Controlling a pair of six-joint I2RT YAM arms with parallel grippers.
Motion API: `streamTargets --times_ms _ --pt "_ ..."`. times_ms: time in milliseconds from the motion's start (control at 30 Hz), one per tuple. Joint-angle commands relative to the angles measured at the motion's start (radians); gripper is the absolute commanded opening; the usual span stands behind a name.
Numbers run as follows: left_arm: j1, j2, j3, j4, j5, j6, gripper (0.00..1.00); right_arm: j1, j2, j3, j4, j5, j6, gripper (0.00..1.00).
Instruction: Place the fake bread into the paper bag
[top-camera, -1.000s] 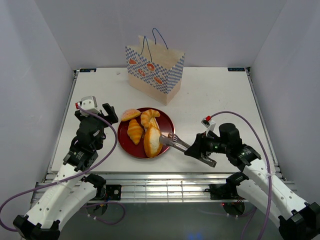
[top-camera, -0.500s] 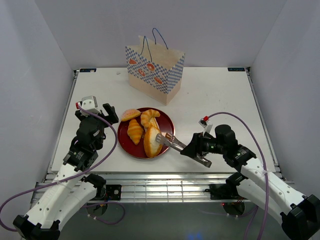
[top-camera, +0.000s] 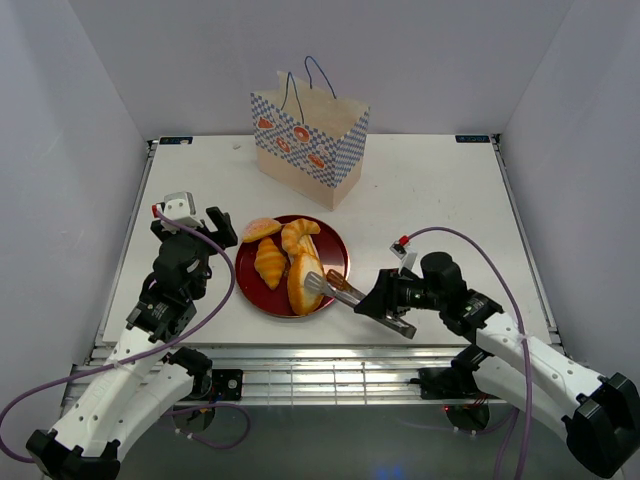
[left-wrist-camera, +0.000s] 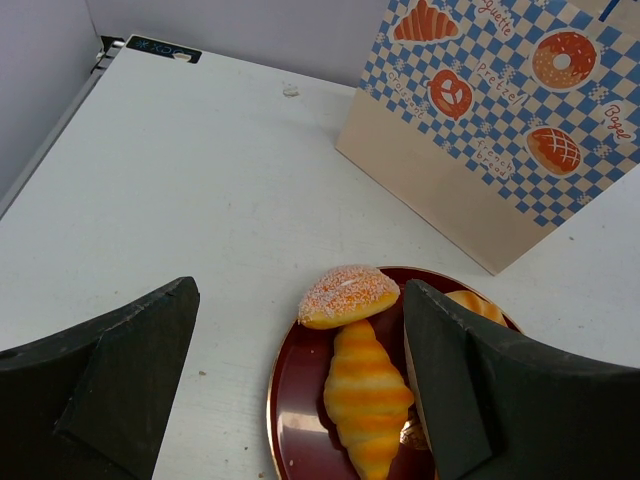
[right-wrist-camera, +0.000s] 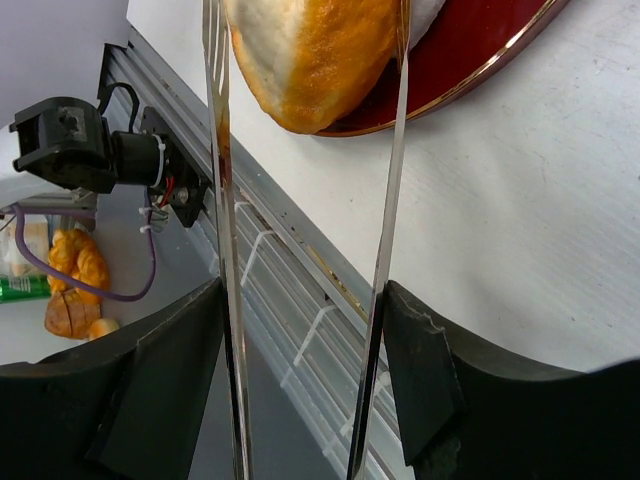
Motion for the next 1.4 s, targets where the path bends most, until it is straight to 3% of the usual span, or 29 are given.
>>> streamTargets --times_ms 0,400,633,1067,1233,1367 --pt "-0.003 0.002 0.013 -0.009 0.013 -0.001 0.93 0.017 0.021 -0.01 0.1 0.002 0.016 0.68" --pt "-0.003 0.011 0.015 -0.009 0.023 -0.004 0.93 0.056 0.113 0.008 0.154 0.004 0.039 0.68" --pt "-0.003 0.016 0.013 -0.009 0.027 -0.004 0.93 0.065 0.139 0.071 0.04 0.061 0.025 0.68" --pt "-0.003 0.022 0.013 -0.007 0.035 -0.005 0.93 0.067 0.196 0.01 0.201 -0.022 0.103 0.68" --pt "-0.003 0.023 0.013 -0.009 0.039 -0.007 0.93 0.068 0.208 0.023 0.22 -0.034 0.111 0.62" --pt "-0.003 0.025 0.013 -0.009 0.039 -0.007 0.93 0.07 0.208 0.045 0.2 -0.028 0.106 0.47"
